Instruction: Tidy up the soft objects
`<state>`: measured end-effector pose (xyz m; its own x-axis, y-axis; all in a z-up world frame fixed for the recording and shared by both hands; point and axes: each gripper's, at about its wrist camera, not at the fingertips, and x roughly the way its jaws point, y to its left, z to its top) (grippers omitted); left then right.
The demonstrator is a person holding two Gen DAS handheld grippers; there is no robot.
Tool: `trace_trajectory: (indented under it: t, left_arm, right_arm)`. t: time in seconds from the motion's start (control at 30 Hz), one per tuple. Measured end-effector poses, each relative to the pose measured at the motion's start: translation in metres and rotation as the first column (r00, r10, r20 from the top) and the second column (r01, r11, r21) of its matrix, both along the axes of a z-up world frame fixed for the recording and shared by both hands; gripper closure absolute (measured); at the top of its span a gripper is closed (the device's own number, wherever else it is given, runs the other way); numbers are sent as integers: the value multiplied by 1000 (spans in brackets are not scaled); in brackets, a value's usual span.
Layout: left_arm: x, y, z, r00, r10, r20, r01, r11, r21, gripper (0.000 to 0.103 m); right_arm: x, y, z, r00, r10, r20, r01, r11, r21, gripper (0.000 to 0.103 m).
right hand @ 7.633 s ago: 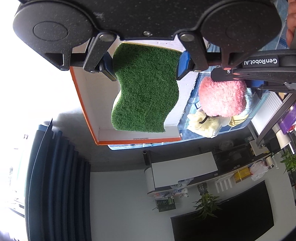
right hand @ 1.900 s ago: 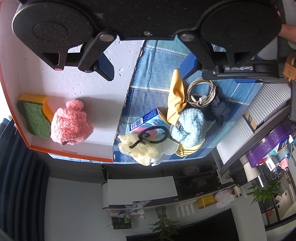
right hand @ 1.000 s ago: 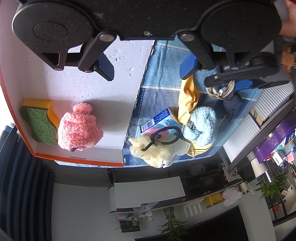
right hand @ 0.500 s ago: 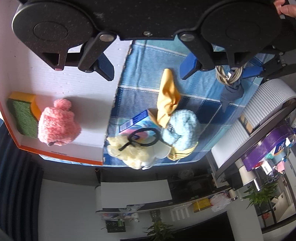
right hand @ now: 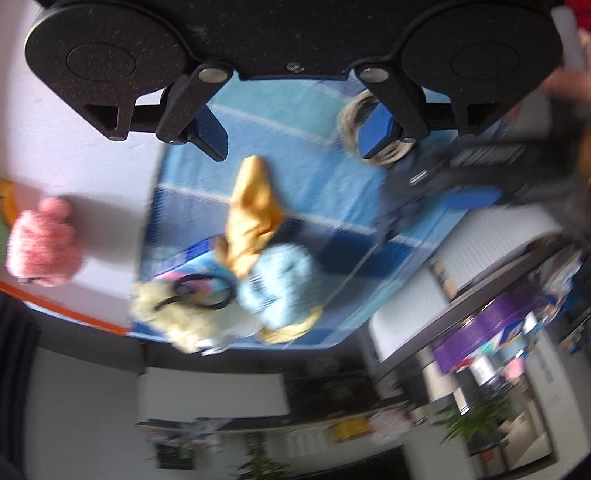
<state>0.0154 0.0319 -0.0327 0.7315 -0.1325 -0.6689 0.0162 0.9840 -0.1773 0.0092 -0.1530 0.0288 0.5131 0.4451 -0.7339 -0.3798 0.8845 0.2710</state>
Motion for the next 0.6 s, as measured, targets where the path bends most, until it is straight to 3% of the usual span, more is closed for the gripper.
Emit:
trace_trajectory:
  t: [0.1, 0.2, 0.23, 0.3, 0.37, 0.57, 0.6]
  left_arm:
    - [18, 3, -7, 999, 21, -48, -21, 1000, -10, 10]
    - [32, -1, -17, 995, -10, -96, 10, 1000, 1, 38]
    - [32, -2, -17, 997, -19, -80, 21, 999, 26, 52]
    - [33, -1, -16, 997, -22, -73, 26, 998, 54, 53]
    - [29, 11, -14, 997, -8, -79, 8, 1000, -3, 53]
    - [19, 26, -5, 996, 43, -82, -43, 999, -2, 53]
    - [18, 26, -4, 995, 49, -85, -49, 999, 5, 53]
  right_arm:
    - [-12, 20, -4, 996, 85, -1, -85, 996, 8, 11]
    - [-21, 36, -7, 989, 148, 7, -148, 989, 4, 10]
    - [-22, 41, -9, 987, 160, 8, -160, 987, 1, 10]
    - [-22, 49, -12, 986, 167, 11, -166, 986, -26, 10]
    - [-19, 55, -16, 984, 176, 12, -175, 984, -38, 10]
    - [-8, 75, -28, 983, 184, 16, -181, 979, -92, 9]
    - [-8, 77, -28, 982, 185, 23, -182, 978, -100, 13]
